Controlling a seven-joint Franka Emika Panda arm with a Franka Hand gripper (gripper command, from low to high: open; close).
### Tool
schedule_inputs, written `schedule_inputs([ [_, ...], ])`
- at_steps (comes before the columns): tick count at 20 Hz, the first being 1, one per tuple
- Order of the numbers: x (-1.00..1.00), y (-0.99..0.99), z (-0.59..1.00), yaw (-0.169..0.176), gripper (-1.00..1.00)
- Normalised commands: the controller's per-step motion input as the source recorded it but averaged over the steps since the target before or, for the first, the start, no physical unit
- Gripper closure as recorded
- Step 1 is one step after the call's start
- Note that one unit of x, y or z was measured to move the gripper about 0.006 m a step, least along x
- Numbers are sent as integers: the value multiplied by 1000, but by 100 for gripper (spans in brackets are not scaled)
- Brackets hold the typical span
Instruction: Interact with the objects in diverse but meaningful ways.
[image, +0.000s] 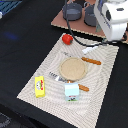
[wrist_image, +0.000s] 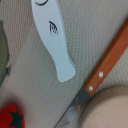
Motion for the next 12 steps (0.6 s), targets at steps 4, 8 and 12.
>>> schedule_inputs([
  [4, -206, 39, -259, 112, -100],
  [8, -50, 75, -243, 87, -100],
  [12, -35, 106, -339, 81, -100],
])
